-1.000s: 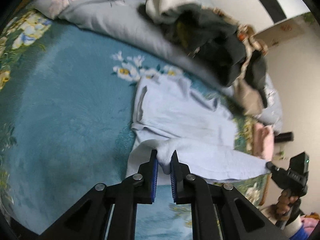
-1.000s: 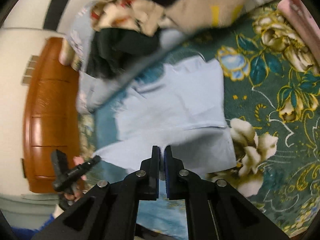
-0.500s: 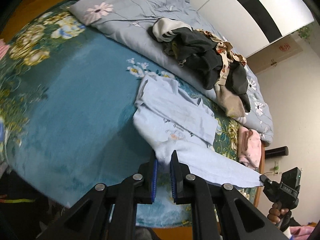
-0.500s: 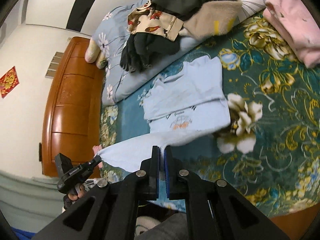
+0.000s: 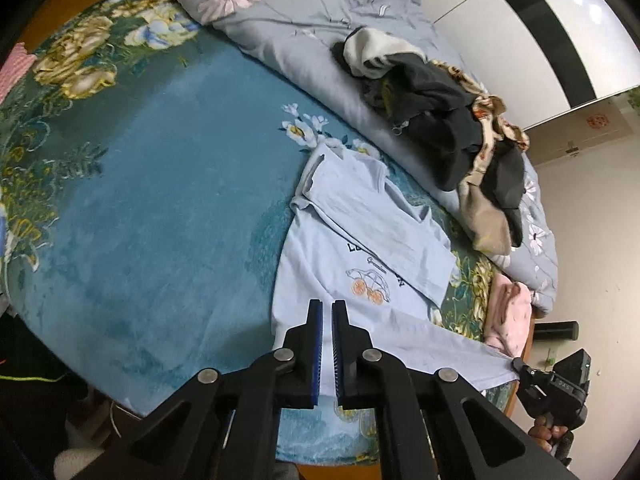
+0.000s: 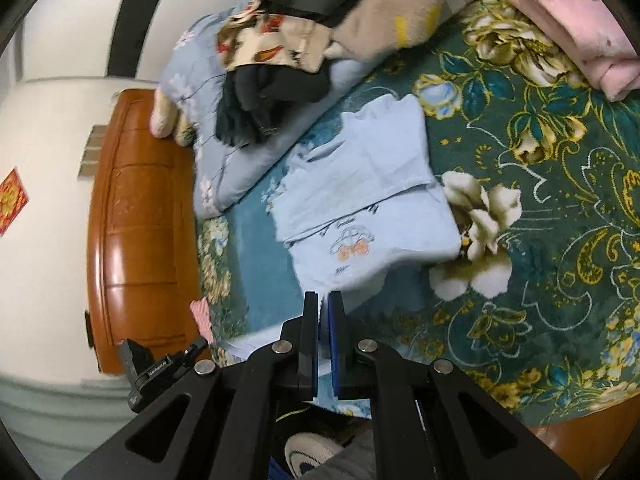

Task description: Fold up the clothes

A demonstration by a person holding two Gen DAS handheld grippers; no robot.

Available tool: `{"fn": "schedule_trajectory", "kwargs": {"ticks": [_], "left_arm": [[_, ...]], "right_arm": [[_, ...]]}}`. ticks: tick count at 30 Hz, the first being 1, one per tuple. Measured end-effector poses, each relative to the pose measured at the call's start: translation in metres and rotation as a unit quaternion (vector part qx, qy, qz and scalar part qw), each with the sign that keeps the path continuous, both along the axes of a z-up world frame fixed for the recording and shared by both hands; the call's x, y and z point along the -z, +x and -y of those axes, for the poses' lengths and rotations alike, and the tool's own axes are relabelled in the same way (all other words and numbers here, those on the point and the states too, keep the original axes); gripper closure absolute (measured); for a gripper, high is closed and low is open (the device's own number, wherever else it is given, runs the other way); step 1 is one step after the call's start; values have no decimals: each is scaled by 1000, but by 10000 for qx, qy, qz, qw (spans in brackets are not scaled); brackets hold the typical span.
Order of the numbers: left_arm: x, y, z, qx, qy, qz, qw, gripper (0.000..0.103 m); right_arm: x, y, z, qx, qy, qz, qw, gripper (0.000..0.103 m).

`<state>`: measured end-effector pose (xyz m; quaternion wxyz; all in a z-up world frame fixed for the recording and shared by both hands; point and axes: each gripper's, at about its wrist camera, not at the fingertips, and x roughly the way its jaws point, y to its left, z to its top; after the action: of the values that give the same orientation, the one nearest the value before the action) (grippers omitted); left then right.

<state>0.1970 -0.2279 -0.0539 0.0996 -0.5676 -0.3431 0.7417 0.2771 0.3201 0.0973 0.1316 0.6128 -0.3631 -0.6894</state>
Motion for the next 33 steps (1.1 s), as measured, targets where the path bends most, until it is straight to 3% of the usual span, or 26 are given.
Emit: {"fn": "schedule_trajectory", "kwargs": {"ticks": [4,8,12,18,21,26,29,30,33], "left_arm": [[33,-26,-9,166,-49,442,9989,97],[78,-24,-20,296,192,1063,9937,94],[117,1,-44,624,435,1497,9858,56],[154,45,-94,1418,570,1806,9716,49],[172,60,-113,1587,523,1952,9664,49],[188,75,-130,1520,427,1975,9675,55],[190,78,-139,1504,318,1921,9693,78],[188,79,-141,1529,248,1888,9697,94],[178,80,-142,1574,241,1730,9720,98]], "right_arm": [[18,-20,-1,169,176,260,9994,99],[31,-26,-5,334,327,516,9976,99],[41,-23,-9,417,456,754,9952,99],[53,-19,-12,457,594,1063,9915,99],[55,-19,-9,350,680,1127,9907,99],[56,-18,-3,126,802,1183,9896,99],[56,-18,0,27,831,1176,9896,99],[55,-18,1,3,836,1171,9896,99],[52,-17,3,-50,819,1124,9903,99]]}}
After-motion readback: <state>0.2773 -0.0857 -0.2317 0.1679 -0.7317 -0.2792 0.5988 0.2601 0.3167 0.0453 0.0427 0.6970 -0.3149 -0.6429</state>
